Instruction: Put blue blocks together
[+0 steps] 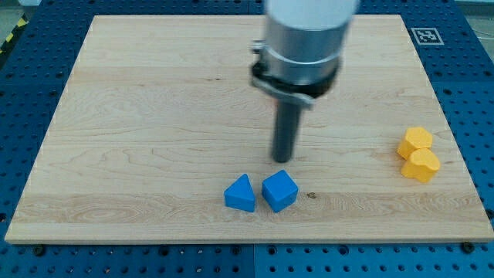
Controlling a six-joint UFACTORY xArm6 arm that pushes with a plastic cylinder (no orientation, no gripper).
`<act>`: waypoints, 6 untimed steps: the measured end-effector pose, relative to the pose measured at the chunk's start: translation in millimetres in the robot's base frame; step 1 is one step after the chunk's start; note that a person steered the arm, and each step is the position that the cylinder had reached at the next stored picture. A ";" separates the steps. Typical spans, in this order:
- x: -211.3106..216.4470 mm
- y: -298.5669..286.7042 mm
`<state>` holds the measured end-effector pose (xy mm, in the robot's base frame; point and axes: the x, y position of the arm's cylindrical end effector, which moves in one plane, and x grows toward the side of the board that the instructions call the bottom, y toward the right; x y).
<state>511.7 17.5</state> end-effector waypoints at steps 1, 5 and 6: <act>2.3 -66.9; 64.9 -35.0; 64.9 -24.1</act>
